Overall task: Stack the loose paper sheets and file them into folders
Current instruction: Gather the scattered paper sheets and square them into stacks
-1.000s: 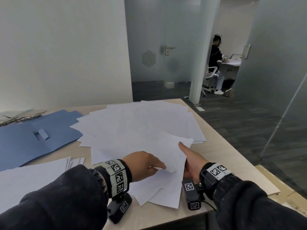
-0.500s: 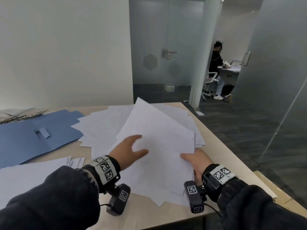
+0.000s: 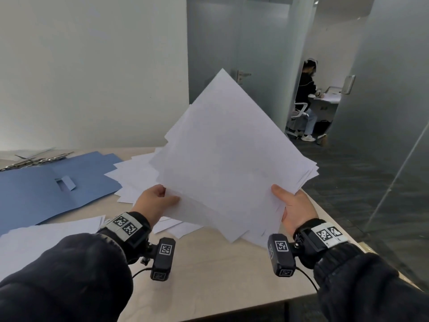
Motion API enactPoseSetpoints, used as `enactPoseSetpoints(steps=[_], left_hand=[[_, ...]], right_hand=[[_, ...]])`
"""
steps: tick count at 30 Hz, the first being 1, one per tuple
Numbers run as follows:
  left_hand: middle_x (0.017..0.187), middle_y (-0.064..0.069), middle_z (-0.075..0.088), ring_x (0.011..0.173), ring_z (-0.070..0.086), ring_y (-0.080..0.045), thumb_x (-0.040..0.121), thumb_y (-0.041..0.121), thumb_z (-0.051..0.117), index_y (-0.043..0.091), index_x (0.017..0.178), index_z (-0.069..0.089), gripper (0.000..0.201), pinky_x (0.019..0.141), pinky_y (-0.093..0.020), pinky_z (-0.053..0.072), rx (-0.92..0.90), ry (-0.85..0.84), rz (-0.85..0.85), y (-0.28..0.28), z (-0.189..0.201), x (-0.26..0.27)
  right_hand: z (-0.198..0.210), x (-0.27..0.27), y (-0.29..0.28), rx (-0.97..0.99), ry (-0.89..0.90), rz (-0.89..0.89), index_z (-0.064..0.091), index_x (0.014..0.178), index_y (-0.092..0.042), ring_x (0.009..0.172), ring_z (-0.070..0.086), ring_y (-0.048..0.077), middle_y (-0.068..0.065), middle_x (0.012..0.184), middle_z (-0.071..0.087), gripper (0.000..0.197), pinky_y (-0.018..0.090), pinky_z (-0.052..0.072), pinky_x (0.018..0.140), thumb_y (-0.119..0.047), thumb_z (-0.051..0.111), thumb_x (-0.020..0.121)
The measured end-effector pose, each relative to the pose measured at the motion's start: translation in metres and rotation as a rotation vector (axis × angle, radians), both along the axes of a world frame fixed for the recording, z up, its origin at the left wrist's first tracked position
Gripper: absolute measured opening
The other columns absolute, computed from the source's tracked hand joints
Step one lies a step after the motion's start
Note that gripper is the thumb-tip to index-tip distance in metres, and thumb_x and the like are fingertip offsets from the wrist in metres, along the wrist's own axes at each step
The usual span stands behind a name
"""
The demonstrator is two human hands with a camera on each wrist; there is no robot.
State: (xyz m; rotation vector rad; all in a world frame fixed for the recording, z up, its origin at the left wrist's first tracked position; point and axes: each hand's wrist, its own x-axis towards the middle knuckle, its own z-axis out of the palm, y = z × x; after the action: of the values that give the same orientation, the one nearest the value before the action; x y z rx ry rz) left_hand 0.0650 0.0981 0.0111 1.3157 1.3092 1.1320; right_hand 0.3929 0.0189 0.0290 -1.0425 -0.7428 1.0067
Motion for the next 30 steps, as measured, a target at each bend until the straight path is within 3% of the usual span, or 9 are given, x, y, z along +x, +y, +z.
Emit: enactPoseSetpoints(steps=[3, 5, 9, 12, 16, 19, 24, 27, 30], left_hand=[[0.088, -0.009, 0.075, 0.091, 0.069, -0.034, 0.077, 0.002, 0.079, 0.005, 0.093, 0.068, 0.019, 0.087, -0.048, 0.058, 0.014, -0.152, -0.006, -0.002, 0.009, 0.004], [0.102, -0.009, 0.077, 0.1, 0.071, -0.031, 0.085, -0.008, 0.07, 0.009, 0.109, 0.066, 0.029, 0.084, -0.04, 0.056, 0.0, -0.219, -0.04, -0.002, 0.009, 0.003], [0.113, -0.008, 0.067, 0.108, 0.064, -0.028, 0.067, -0.004, 0.068, 0.019, 0.12, 0.055, 0.06, 0.099, -0.044, 0.047, -0.059, -0.264, -0.022, -0.004, -0.002, -0.003], [0.121, 0.003, 0.062, 0.107, 0.061, -0.018, 0.079, -0.012, 0.059, 0.03, 0.133, 0.048, 0.069, 0.102, -0.048, 0.04, -0.078, -0.246, 0.004, -0.006, -0.008, -0.007], [0.126, 0.005, 0.064, 0.109, 0.063, -0.015, 0.081, -0.004, 0.072, 0.025, 0.136, 0.048, 0.067, 0.092, -0.038, 0.045, -0.016, -0.118, -0.013, -0.002, -0.011, -0.011], [0.118, 0.004, 0.071, 0.107, 0.067, -0.017, 0.08, 0.006, 0.08, 0.022, 0.126, 0.055, 0.055, 0.104, -0.045, 0.047, 0.037, -0.003, -0.021, 0.003, -0.013, -0.01], [0.128, 0.002, 0.064, 0.114, 0.062, -0.02, 0.084, 0.02, 0.082, 0.025, 0.15, 0.036, 0.081, 0.104, -0.044, 0.044, 0.022, 0.041, 0.015, 0.008, -0.019, -0.011], [0.14, 0.01, 0.046, 0.128, 0.046, -0.015, 0.08, 0.024, 0.085, 0.033, 0.157, 0.024, 0.098, 0.112, -0.046, 0.038, 0.106, 0.052, 0.042, 0.013, -0.015, -0.014], [0.137, 0.017, 0.057, 0.127, 0.054, -0.011, 0.072, 0.04, 0.088, 0.036, 0.143, 0.047, 0.082, 0.11, -0.046, 0.042, 0.188, 0.074, 0.014, 0.018, 0.0, -0.015]], right_hand=[[0.013, 0.002, 0.002, 0.099, 0.006, 0.013, 0.069, 0.112, -0.004, 0.095, 0.074, 0.028, 0.014, 0.107, 0.076, 0.022, 0.032, 0.06, 0.073, -0.01, 0.067, 0.091], [0.019, 0.004, 0.004, 0.167, -0.011, 0.034, 0.068, 0.114, -0.004, 0.097, 0.074, 0.027, 0.013, 0.107, 0.076, 0.033, 0.03, 0.06, 0.073, -0.014, 0.071, 0.083], [0.012, 0.011, 0.007, 0.206, -0.088, 0.077, 0.071, 0.113, -0.006, 0.101, 0.073, 0.03, 0.016, 0.111, 0.074, 0.068, 0.031, 0.06, 0.076, -0.039, 0.091, 0.056], [0.002, 0.011, 0.007, 0.189, -0.094, 0.14, 0.077, 0.102, -0.013, 0.098, 0.073, 0.029, 0.015, 0.11, 0.075, 0.071, 0.032, 0.059, 0.075, -0.048, 0.096, 0.044], [-0.003, 0.008, 0.008, 0.138, -0.121, 0.174, 0.078, 0.098, -0.014, 0.101, 0.072, 0.033, 0.014, 0.108, 0.076, 0.058, 0.037, 0.057, 0.08, -0.043, 0.094, 0.05], [-0.009, 0.007, 0.007, 0.093, -0.155, 0.177, 0.074, 0.106, -0.009, 0.098, 0.073, 0.03, 0.014, 0.107, 0.076, 0.085, 0.04, 0.056, 0.084, -0.052, 0.098, 0.037], [-0.014, 0.007, 0.006, 0.04, -0.155, 0.109, 0.073, 0.107, -0.006, 0.101, 0.072, 0.032, 0.011, 0.105, 0.077, 0.031, 0.043, 0.056, 0.09, -0.019, 0.08, 0.08], [-0.005, 0.004, 0.006, 0.091, -0.161, 0.112, 0.079, 0.096, -0.013, 0.097, 0.074, 0.028, 0.011, 0.104, 0.077, 0.038, 0.033, 0.058, 0.078, -0.032, 0.087, 0.064], [0.01, 0.001, 0.007, 0.158, -0.16, 0.119, 0.08, 0.089, -0.015, 0.091, 0.075, 0.024, 0.01, 0.101, 0.078, 0.034, 0.027, 0.059, 0.071, -0.033, 0.084, 0.061]])
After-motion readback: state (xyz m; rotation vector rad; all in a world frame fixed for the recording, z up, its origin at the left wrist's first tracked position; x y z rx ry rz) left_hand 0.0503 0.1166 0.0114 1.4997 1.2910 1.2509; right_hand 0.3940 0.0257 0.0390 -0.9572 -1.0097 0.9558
